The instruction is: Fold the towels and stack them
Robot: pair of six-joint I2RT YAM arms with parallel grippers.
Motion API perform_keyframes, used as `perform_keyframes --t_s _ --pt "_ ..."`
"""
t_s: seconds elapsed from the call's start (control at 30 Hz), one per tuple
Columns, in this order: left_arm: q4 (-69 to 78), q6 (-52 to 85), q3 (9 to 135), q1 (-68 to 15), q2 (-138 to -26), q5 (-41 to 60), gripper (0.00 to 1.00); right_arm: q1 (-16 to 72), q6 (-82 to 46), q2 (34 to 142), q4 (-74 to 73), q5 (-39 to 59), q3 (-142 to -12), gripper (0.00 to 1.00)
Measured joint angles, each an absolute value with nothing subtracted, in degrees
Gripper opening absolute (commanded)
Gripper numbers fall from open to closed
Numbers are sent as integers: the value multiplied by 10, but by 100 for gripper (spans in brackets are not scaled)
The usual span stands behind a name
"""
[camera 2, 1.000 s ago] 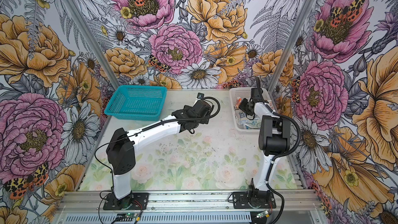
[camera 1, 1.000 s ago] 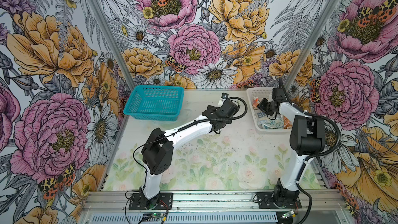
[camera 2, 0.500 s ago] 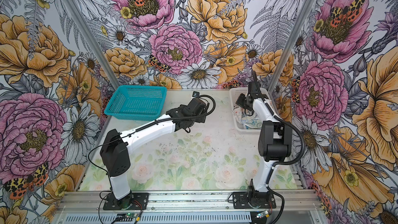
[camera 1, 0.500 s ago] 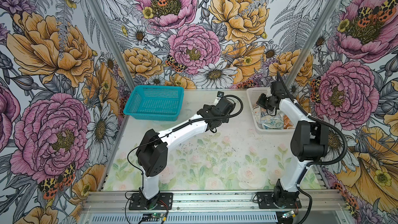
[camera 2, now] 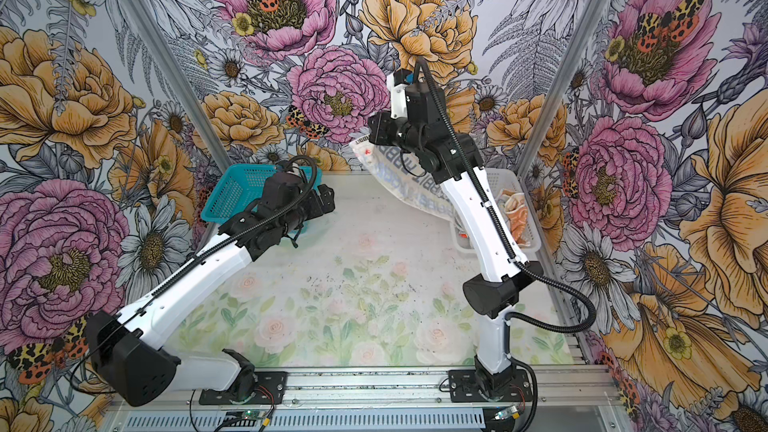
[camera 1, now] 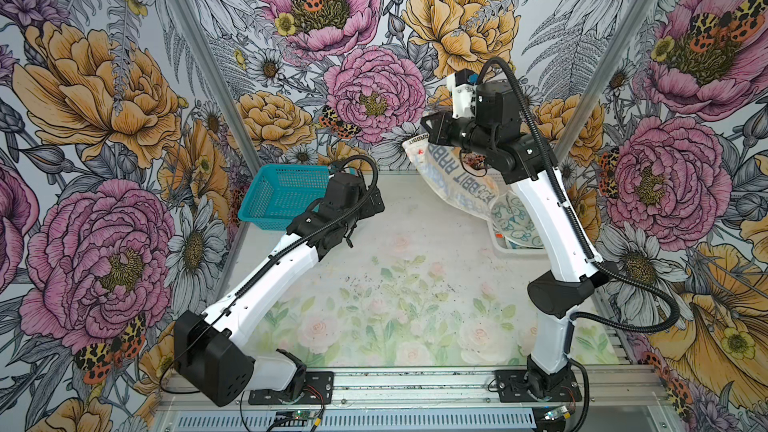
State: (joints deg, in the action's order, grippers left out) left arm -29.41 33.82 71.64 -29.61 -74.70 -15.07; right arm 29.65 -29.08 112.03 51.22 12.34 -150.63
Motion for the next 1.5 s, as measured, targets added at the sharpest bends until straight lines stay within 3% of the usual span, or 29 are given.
perform_keyframes --t_s 0.17,0.43,0.5,0.53,0.57,0.67,0.87,1.17,1.3,1.5 --pt "-273 350 675 -276 -686 -149 99 278 -304 1118 520 152 -1531 0" --pt "-254 362 672 -276 -714 -138 99 188 -287 1149 526 172 -1324 2" --pt "-254 362 670 -277 -724 -136 99 168 -272 1182 532 170 -1286 10" --pt "-254 362 669 -278 -728 -136 99 159 -266 1203 537 167 -1275 19" --pt "-254 362 668 -280 -732 -132 99 148 -256 1226 541 163 -1265 38" --pt "-253 363 667 -280 -737 -122 99 125 -236 1273 550 153 -1249 65" --pt "-249 372 657 -269 -744 -90 99 122 -216 1242 550 135 -1192 87" --pt "-239 392 622 -230 -763 -33 99 296 -244 1050 452 136 -892 90" --pt "-238 398 609 -214 -771 10 99 341 -277 1046 417 135 -811 90" --pt "-236 408 576 -199 -773 51 99 391 -312 1063 374 123 -780 80"
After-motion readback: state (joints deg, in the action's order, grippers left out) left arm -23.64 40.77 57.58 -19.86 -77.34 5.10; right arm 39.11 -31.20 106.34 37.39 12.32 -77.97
